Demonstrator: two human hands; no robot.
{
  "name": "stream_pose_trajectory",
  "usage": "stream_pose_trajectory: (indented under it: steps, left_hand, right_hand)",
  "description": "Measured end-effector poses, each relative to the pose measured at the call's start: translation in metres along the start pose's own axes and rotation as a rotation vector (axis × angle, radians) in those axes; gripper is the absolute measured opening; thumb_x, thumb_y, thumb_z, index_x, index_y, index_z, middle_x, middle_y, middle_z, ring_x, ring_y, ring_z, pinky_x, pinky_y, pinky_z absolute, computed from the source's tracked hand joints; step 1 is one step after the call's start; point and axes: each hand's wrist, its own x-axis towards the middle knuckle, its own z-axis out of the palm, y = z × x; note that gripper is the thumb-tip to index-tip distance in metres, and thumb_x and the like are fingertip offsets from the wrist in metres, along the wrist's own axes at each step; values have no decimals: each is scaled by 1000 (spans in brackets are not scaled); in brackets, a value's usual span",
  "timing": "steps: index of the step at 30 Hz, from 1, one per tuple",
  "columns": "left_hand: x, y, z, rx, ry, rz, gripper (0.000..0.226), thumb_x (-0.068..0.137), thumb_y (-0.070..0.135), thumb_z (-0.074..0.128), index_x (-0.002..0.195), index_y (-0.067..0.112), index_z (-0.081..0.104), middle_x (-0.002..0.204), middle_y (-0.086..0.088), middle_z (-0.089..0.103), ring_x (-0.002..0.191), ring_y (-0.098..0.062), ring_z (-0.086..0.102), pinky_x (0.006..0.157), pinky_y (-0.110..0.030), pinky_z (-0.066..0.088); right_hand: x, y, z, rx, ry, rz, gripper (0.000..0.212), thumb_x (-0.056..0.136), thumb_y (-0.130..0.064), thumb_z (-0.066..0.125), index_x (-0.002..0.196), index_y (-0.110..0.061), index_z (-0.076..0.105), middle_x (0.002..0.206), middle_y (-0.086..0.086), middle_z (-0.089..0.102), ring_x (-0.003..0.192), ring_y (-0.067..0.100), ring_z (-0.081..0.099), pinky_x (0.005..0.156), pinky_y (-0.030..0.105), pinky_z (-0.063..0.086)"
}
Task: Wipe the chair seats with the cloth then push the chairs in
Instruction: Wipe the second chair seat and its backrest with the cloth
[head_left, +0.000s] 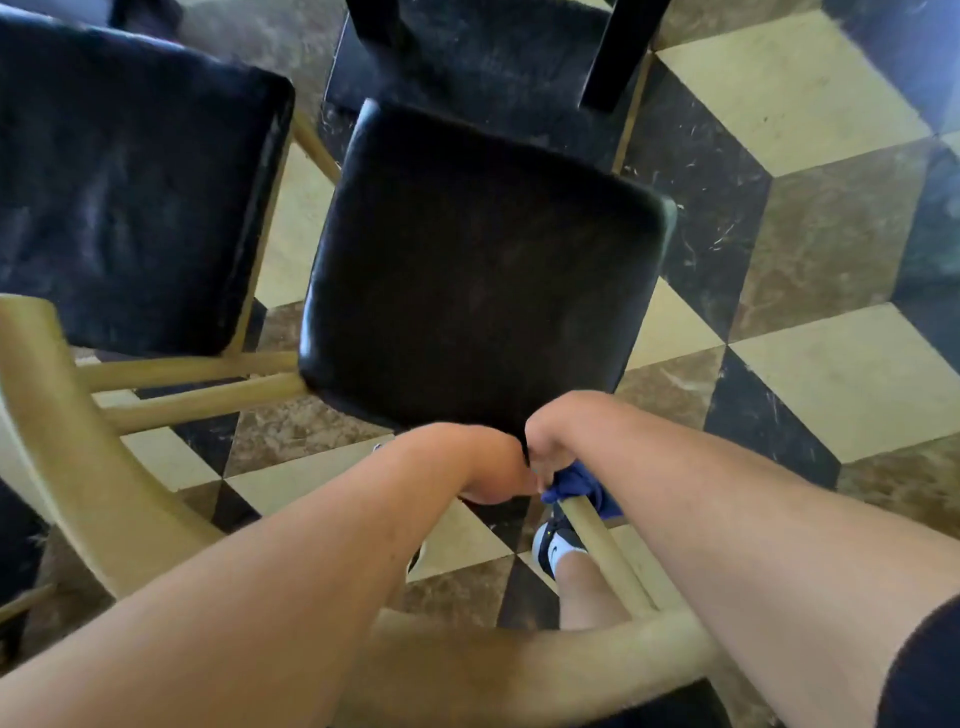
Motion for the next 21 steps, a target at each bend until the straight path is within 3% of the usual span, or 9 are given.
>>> stream_pose_trajectory:
  steps: [2,5,8,11,14,16,18,20,21]
  left_hand:
    - [14,-2,-9,21,42,11,35,104,22,56,136,8,58,115,-8,62,95,-30,55,82,-39,40]
    - [33,-12,-17,-95,173,-88,62,91,49,73,145,26,52,129,-4,64,110,-27,64,93,-41,52]
    - [57,-27,-8,2,392,-95,47,95,39,67,138,31,49,132,-3,58,119,-30,57,98,-46,49]
    - [76,-36,23,176,625,-83,43,94,41,65,131,28,46,123,-1,55,112,-28,55,89,-43,43]
    - [90,-42,41,238,729,-77,41,96,42,60,131,29,43,119,1,52,106,-27,52,88,-42,42]
    - [94,-46,37,223,724,-71,43,96,41,61,132,29,42,121,1,52,108,-27,53,90,-44,44]
    - [87,-43,29,212,662,-85,46,96,42,66,134,29,42,125,-1,53,113,-28,54,93,-45,47]
    - [71,-34,16,153,535,-120,52,95,42,71,138,31,44,129,-1,53,118,-28,55,95,-45,50]
    - [59,-31,7,98,452,-135,53,95,42,72,140,32,46,130,-2,54,118,-27,57,96,-45,52]
  right_hand:
    - [1,1,-6,14,11,-38,13,98,-27,71,101,-15,73,112,7,74,100,27,66,105,43,51]
    - [2,0,-9,-152,9,-90,38,98,-37,71,126,-11,67,116,9,69,111,32,64,104,45,50]
    - [6,1,-9,-157,-24,-70,28,98,-33,71,115,-11,68,115,10,69,100,29,63,98,45,53]
    - [8,2,-9,-186,74,-83,20,93,-29,77,103,-17,64,97,4,63,84,24,62,78,40,51]
    - [9,-4,-10,-240,63,-76,21,94,-25,75,104,-20,57,95,3,58,79,23,58,69,39,49]
    - [8,-6,-11,-273,53,-74,18,96,-23,73,108,-19,60,97,4,59,79,23,58,66,38,48]
    - [-1,-4,-10,-228,66,-74,11,97,-21,71,105,-15,65,97,5,60,80,24,59,73,40,51]
    - [-18,5,-8,-80,28,-72,9,97,-22,68,91,-15,67,93,6,65,82,26,62,84,42,55]
    - [-32,12,-6,56,9,-82,12,97,-24,67,88,-16,70,90,6,68,80,25,64,83,41,57]
